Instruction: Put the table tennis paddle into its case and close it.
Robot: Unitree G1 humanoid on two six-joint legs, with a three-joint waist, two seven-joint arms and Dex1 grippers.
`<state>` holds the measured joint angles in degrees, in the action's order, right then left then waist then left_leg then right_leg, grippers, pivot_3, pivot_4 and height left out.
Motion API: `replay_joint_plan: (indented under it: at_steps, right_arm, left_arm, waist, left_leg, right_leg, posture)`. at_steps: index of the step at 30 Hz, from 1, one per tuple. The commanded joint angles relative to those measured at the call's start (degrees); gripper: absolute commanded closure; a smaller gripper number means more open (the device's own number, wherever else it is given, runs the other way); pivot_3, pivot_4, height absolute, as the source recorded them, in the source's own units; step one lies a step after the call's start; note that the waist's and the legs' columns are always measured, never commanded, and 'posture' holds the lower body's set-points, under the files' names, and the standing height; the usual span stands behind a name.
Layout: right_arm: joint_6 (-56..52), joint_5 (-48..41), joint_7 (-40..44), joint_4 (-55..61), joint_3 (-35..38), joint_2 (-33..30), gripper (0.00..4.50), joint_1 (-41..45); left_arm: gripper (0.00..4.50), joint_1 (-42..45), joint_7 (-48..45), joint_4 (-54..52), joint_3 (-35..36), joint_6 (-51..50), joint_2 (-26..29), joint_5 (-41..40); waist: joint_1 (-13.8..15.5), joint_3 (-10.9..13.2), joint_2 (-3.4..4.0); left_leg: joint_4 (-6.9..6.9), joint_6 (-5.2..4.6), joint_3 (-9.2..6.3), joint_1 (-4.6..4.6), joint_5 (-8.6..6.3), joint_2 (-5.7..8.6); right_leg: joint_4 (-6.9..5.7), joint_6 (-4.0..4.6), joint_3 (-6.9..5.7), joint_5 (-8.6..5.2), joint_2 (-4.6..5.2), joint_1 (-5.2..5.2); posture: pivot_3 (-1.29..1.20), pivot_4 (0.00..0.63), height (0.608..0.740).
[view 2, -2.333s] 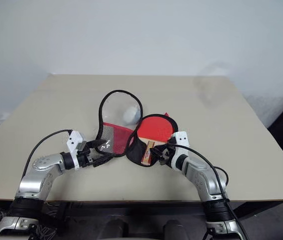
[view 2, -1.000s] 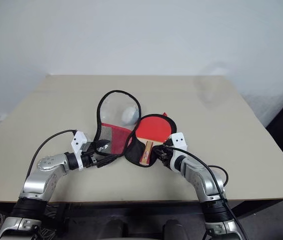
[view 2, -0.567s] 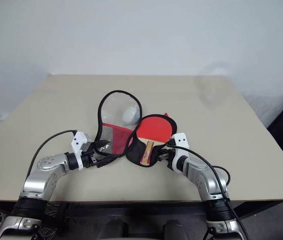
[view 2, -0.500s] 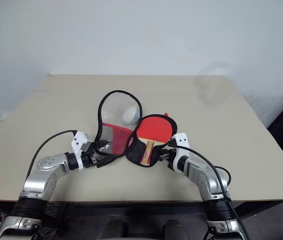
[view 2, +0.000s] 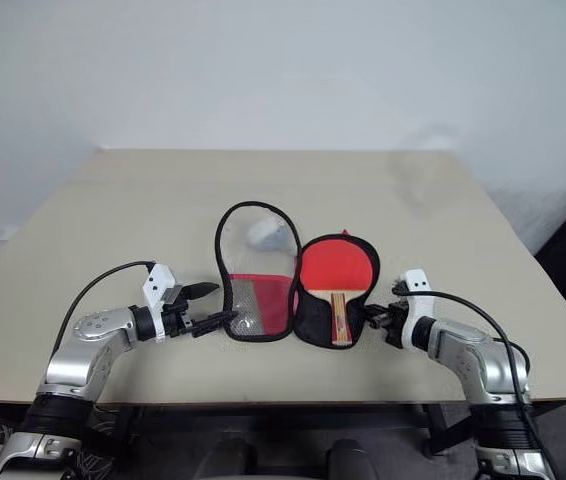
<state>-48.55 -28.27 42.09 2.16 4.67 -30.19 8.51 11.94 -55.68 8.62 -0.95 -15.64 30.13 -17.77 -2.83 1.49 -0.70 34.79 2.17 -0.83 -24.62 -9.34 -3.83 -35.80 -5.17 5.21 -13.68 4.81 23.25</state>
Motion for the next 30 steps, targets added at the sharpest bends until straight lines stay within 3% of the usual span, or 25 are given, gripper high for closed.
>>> replay_joint_plan:
  at_steps: [1, 11, 30]
  right_arm:
    - [2.4, -0.7, 6.1, 2.6, -0.6, -4.2, 4.48, -1.5]
    - [6.1, 0.1, 12.3, 3.1, -1.3, -10.6, 4.48, -6.3]
    - [12.9, 7.1, 7.2, -10.0, -0.5, -10.3, 4.48, 2.1]
  left_arm:
    - [0.00, 1.1, -0.3, -1.4, 0.6, 0.2, 1.0, -0.1]
    - [0.00, 1.2, -0.2, -1.4, 0.5, 0.1, 1.2, -0.2]
    - [0.00, 2.8, -0.6, -0.8, -0.2, 0.3, 0.4, -0.2]
  waist:
    - [0.0, 0.0, -0.01]
    - [0.1, 0.0, -0.07]
    - [0.1, 0.0, -0.10]
  left_leg:
    - [0.02, 0.00, 0.00, 0.00, 0.00, 0.01]
    - [0.05, 0.00, 0.00, 0.00, -0.01, 0.02]
    - [0.15, -0.01, 0.00, 0.01, 0.00, 0.02]
  right_leg:
    - [0.00, 0.00, 0.01, 0.00, 0.01, 0.00]
    - [0.02, -0.01, 0.00, 0.00, 0.02, -0.01]
    - [0.02, -0.01, 0.01, 0.00, 0.02, -0.06]
  posture:
    - [0.00, 0.000, 0.740]
    - [0.00, 0.000, 0.740]
    - [0.00, 0.000, 0.740]
